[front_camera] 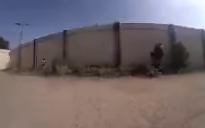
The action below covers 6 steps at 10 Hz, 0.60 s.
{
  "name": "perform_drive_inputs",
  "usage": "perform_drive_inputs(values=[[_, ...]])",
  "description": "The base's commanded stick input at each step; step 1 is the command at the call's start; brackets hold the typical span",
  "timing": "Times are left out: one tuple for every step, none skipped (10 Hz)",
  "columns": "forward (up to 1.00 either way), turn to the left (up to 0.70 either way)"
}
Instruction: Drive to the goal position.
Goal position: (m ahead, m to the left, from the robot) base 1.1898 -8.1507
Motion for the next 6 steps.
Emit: perform_drive_inputs(values=[[0.00,-0.45],[0.00,-0.45],[0.00,-0.45],[0.00,-0.45],[0.00,-0.45],[0.00,-0.45]])
